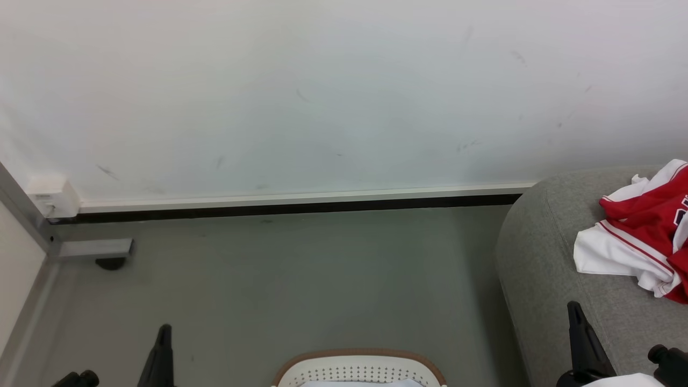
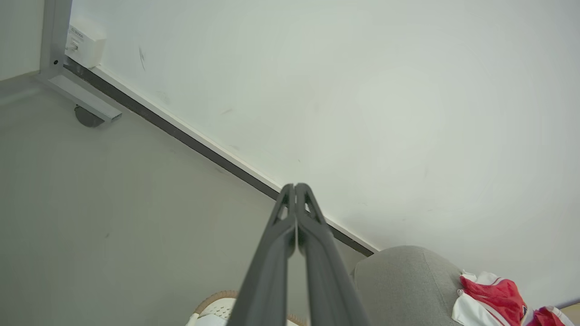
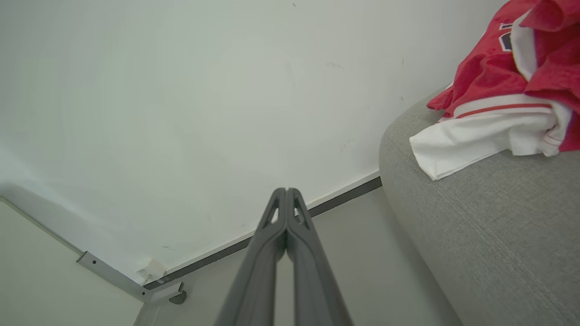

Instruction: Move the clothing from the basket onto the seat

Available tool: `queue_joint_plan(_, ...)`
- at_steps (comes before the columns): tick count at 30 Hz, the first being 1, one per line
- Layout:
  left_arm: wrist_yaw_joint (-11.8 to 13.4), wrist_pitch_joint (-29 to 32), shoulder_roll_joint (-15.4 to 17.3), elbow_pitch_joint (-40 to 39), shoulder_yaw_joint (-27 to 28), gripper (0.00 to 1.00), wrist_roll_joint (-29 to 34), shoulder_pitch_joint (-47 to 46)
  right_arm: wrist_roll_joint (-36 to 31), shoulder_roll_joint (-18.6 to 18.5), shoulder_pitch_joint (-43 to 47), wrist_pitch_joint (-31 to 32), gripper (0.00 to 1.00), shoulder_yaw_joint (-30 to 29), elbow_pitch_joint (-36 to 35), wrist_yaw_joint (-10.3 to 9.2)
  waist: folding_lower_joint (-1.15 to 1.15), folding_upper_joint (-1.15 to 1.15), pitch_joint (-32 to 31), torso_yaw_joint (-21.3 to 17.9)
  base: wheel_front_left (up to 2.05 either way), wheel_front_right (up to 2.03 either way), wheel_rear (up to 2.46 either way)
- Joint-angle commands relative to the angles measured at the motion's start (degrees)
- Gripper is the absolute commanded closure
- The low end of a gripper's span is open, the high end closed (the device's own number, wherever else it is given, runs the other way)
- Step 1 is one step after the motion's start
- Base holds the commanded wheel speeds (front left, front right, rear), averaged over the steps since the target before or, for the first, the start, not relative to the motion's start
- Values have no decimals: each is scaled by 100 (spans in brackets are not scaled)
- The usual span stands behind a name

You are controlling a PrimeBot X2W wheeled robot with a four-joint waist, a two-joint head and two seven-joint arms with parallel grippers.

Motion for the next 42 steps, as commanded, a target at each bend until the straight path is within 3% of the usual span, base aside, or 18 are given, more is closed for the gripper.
queue_joint_plan(1,6,40,14,-89,51,100,-150,-152,156,-65,-180,27,100,-42,-84,-3,0,0,0,1,0,0,0)
queue_joint_plan(42,23,779,-148,-69,292,100,-2711,-484,3078,-253,-323,581,100,-270,-96,-8,0,0,42,67,0,0,0)
